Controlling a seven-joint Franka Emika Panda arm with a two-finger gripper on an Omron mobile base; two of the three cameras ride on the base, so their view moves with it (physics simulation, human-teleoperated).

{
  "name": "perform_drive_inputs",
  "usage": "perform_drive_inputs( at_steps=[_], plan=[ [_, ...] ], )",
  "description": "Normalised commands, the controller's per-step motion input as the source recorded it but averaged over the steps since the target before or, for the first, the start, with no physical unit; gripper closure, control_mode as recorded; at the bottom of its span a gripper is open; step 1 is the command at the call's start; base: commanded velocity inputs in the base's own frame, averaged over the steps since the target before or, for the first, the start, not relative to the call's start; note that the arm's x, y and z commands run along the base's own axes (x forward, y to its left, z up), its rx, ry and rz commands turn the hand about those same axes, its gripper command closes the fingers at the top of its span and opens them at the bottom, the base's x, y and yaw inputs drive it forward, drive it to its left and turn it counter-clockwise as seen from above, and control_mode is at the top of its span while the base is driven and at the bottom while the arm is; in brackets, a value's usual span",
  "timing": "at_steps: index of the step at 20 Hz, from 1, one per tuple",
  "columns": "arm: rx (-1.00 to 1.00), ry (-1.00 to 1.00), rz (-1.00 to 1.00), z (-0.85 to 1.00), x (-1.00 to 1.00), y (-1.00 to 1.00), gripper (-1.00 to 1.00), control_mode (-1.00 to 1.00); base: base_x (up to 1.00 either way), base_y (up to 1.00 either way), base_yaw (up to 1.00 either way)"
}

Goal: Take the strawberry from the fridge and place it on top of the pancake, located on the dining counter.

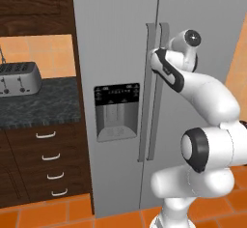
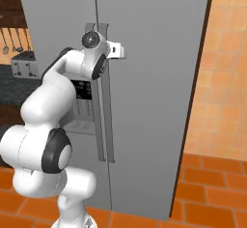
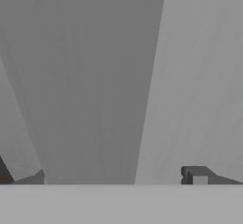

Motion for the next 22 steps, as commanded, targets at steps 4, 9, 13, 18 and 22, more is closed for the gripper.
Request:
perform_drive_inputs(
  at_steps=[4,9,13,18,22],
  plan=[
    [0.06,-0.17,0.0,-0.05,0.55,0.0,1.0,-1.0,0.0,0.0,0.0],
    [0.07,-0.06,0.0,-0.09,0.23,0.0,1.0,-1.0,0.0,0.0,0.0],
    [0.01,0.02,0.0,0.0,-0.68,-0.39,1.0,-1.0,0.0,0.0,0.0],
    [0.0,0.09,0.0,-0.19,-1.0,-0.84,1.0,-1.0,0.0,0.0,0.0],
    [0.0,0.1,0.0,-0.29,-1.0,-1.0,1.0,-1.0,0.0,0.0,0.0]
  ],
)
